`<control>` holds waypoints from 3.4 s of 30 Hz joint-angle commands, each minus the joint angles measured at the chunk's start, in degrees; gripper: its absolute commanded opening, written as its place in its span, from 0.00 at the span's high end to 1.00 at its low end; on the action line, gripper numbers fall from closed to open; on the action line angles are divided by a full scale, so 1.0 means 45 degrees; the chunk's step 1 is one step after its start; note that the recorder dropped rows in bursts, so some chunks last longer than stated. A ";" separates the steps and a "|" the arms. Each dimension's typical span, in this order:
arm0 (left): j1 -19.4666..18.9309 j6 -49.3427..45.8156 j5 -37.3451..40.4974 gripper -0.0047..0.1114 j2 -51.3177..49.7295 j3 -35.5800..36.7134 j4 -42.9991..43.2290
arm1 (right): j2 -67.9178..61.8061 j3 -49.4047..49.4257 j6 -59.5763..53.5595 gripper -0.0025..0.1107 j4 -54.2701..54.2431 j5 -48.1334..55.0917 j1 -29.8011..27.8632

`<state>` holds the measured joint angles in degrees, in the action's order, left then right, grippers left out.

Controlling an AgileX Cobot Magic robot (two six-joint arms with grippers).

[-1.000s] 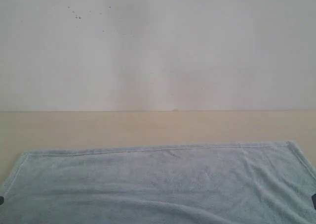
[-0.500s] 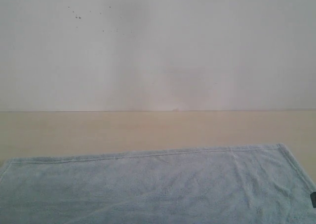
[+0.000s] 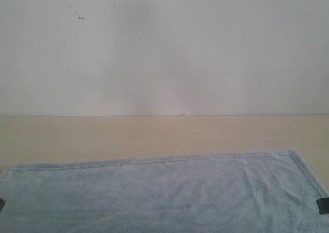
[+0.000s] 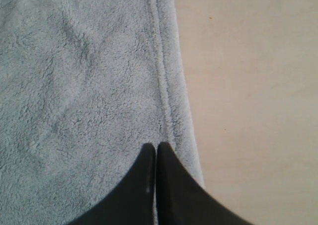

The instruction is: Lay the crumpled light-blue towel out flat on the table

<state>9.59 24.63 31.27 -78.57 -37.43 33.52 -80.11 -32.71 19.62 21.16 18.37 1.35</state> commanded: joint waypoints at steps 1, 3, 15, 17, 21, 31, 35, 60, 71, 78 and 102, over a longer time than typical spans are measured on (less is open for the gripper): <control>-0.0425 0.1006 -0.1087 0.93 -0.1514 -0.1204 0.0954 | -0.0163 0.0007 -0.0836 0.98 -0.0688 0.0053 -0.0037; -0.0618 0.1006 -0.1465 0.93 -0.2314 -0.1660 0.1027 | -0.0110 0.0007 -0.0836 0.98 -0.0688 0.0052 -0.0037; -0.1517 0.1557 -0.3589 0.93 -0.5502 -0.3684 0.1213 | -0.0112 0.0007 -0.1058 0.98 -0.0713 0.0117 -0.0037; -0.1632 0.1557 -0.3842 0.93 -0.5705 -0.3913 0.1361 | -0.0112 0.0007 -0.1058 0.98 -0.0713 0.0060 -0.0037; -0.1868 0.1557 -0.3993 0.93 -0.6171 -0.4298 0.1593 | -0.0112 0.0007 -0.1058 0.98 -0.0713 0.0025 -0.0037; -0.2153 0.1557 -0.4062 0.93 -0.7437 -0.5174 0.1780 | -0.0112 0.0007 -0.1058 0.98 -0.0713 -0.0060 -0.0037; -0.2153 0.1557 -0.4204 0.93 -0.7851 -0.5460 0.1780 | -0.0112 0.0007 -0.1068 0.98 -0.0713 -0.0111 -0.0037; -0.3076 0.1650 -0.4511 0.93 -0.9373 -0.6944 0.1888 | -0.0112 0.0007 -0.1068 0.98 -0.0808 -0.0686 -0.0037; -0.2596 0.1470 -0.3849 0.93 -0.7832 -0.6917 0.0653 | -0.0112 0.0007 -0.1068 0.98 -0.0810 -0.0907 -0.0037; -0.2126 -0.0593 -0.3286 0.93 -0.7905 -0.6823 -0.1525 | -0.0112 0.0007 -0.1043 0.98 -0.0830 -0.0933 -0.0037; -0.2183 -0.0835 -0.3605 0.93 -0.9624 -0.6823 -0.0822 | -0.0112 0.0007 -0.1066 0.98 -0.0861 -0.0883 -0.0037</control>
<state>-0.25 20.70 16.87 -119.98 -68.44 28.15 -80.65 -32.71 15.26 17.36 14.52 1.35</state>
